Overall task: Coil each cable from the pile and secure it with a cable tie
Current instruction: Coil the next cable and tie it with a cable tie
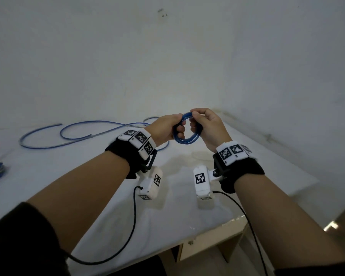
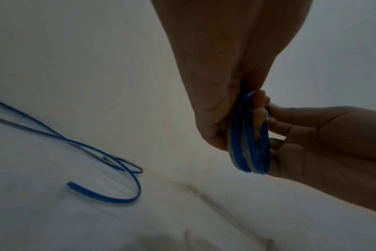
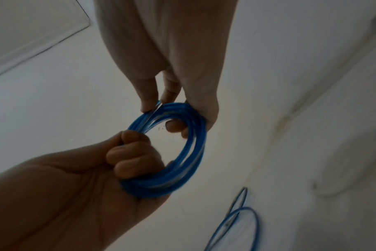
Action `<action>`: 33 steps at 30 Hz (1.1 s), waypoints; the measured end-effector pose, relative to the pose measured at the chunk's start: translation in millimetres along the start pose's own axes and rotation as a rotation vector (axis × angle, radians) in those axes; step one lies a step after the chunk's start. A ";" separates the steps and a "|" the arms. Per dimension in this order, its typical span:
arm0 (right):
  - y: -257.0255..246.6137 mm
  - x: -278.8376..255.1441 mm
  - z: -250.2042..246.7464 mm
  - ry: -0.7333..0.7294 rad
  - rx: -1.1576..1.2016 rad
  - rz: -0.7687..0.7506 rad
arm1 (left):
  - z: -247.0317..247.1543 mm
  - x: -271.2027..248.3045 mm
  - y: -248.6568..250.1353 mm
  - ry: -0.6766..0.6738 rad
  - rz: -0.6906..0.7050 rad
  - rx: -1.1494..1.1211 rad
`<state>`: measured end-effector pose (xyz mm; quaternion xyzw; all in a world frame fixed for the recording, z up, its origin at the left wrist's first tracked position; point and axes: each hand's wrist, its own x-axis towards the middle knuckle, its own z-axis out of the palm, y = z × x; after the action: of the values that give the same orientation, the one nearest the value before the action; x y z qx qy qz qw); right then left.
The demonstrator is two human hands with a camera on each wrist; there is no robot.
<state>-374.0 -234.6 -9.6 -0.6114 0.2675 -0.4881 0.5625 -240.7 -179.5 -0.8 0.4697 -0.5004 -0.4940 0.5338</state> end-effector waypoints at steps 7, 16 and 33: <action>4.0 -0.7 -66.0 -0.031 -0.593 0.241 | 33.0 20.5 -13.9 0.125 -0.001 0.056; 29.6 0.4 -104.2 -0.411 -1.336 0.468 | 36.8 28.7 -27.5 0.189 -0.048 0.065; 2.8 0.1 -25.9 -0.335 -0.268 0.159 | -10.1 18.3 -25.0 0.364 -0.041 0.141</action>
<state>-396.6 -246.4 -15.1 -0.7302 0.2803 -0.2940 0.5494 -231.9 -199.4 -25.1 0.5974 -0.4192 -0.3757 0.5711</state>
